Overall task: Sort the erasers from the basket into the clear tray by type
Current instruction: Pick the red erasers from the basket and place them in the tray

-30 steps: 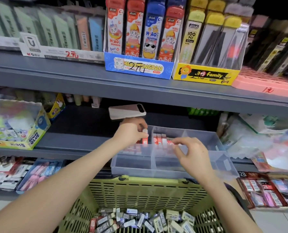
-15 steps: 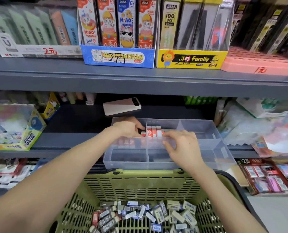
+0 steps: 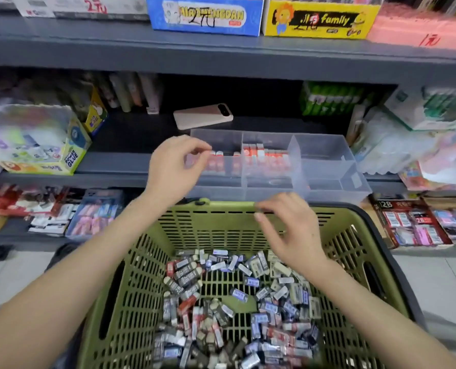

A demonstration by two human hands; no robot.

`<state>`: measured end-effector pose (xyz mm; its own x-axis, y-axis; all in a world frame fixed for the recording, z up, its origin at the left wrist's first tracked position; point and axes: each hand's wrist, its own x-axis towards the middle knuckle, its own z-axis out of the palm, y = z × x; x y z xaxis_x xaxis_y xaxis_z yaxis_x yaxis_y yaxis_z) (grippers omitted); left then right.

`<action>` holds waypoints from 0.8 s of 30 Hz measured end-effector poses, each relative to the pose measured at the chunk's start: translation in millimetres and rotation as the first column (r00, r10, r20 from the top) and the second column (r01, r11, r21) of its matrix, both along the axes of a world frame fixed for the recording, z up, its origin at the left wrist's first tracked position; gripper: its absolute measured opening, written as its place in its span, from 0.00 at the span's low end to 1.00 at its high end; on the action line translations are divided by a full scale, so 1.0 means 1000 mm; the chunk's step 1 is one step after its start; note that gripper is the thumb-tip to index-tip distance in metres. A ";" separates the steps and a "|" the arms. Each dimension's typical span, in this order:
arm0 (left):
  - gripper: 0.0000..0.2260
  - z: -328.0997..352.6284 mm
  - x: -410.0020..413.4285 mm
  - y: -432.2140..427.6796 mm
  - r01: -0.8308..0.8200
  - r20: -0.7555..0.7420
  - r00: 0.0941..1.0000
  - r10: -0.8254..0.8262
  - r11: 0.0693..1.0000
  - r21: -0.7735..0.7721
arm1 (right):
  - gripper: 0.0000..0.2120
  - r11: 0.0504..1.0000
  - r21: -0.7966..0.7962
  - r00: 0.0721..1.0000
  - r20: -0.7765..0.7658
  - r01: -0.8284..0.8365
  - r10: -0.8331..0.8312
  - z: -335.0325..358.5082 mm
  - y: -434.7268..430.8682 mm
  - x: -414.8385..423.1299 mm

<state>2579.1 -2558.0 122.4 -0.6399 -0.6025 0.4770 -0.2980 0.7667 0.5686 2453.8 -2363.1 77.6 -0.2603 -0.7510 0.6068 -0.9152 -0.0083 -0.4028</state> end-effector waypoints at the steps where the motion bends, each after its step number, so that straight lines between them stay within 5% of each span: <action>1: 0.06 -0.004 0.014 0.009 -0.009 -0.022 1.000 0.008 1.000 -0.029 | 0.10 0.998 0.043 0.998 0.009 -0.055 0.055 -0.013 0.007 0.011; 4: 0.06 -0.020 0.051 0.031 -0.062 -0.073 0.995 0.062 0.998 -0.001 | 0.09 0.927 0.333 0.984 0.102 -0.172 0.146 -0.061 0.016 0.039; 8: 0.05 -0.044 0.088 0.042 -0.113 -0.091 0.988 0.128 0.982 0.148 | 0.17 0.681 0.675 0.959 0.198 -0.285 0.204 -0.121 0.002 0.071; 15: 0.07 -0.056 0.109 0.037 -0.191 -0.161 0.950 0.266 0.908 0.373 | 0.24 0.623 0.751 0.932 -0.031 -0.217 0.362 -0.161 -0.062 0.105; 24: 0.05 -0.058 0.110 0.032 -0.168 -0.131 0.966 0.224 0.926 0.338 | 0.29 0.542 0.838 0.897 -0.189 -0.065 0.400 -0.160 -0.070 0.091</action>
<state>2688.8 -2526.0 64.4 -0.4226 -0.8459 0.3253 -0.3048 0.4707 0.8280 2544.7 -2433.2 -82.2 0.0815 -0.9597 -0.2689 -0.9965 -0.0733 -0.0403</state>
